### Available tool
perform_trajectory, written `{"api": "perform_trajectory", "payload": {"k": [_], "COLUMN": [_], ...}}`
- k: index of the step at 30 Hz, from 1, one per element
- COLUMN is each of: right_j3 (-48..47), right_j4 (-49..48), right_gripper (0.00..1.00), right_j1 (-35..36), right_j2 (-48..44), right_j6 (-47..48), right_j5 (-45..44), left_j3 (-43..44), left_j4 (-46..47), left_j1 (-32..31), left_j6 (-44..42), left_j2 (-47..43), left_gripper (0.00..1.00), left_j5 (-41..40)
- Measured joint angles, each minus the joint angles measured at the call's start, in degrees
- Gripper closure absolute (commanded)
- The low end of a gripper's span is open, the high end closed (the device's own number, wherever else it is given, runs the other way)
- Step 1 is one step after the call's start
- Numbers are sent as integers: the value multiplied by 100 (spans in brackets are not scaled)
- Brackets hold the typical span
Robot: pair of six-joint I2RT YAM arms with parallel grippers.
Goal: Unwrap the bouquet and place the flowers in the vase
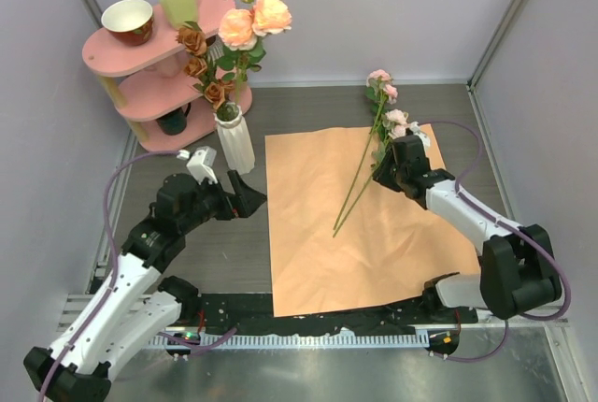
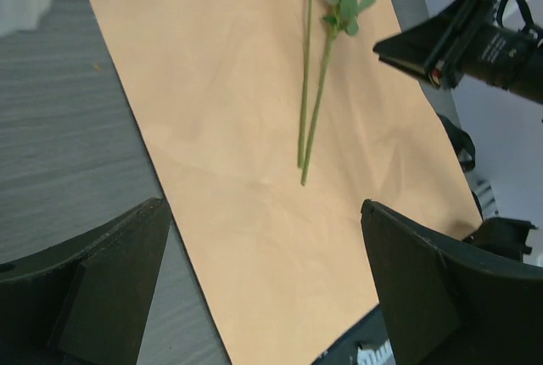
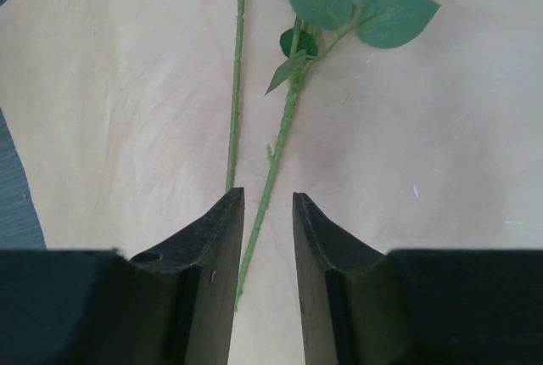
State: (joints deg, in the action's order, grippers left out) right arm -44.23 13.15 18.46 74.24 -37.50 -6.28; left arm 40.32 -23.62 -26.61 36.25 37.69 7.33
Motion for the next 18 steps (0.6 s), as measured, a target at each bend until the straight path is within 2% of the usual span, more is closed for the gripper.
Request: {"api": "perform_trajectory", "payload": {"k": [3,6,13,18], "right_j3": [-140,-323,-1067,-1526], "right_j4": [42,-9,-348,-385], "right_gripper": [64,62,58,59], "right_j1": [-96,-96,-94,-90], "right_j2": [243,498,1700,2577], "right_j6": [9,66,162,160], "right_j5": [-70,-31,212,284], "left_j3": [-153,-168,-168,-166], "left_j4": [155,275,391,280], "left_j1": [0,0,0,0], "left_j6": [267,389,509,516], "left_j2": [356,623,511,227], "left_gripper": [5,5,5,5], "left_j5": [614,896,929,820]}}
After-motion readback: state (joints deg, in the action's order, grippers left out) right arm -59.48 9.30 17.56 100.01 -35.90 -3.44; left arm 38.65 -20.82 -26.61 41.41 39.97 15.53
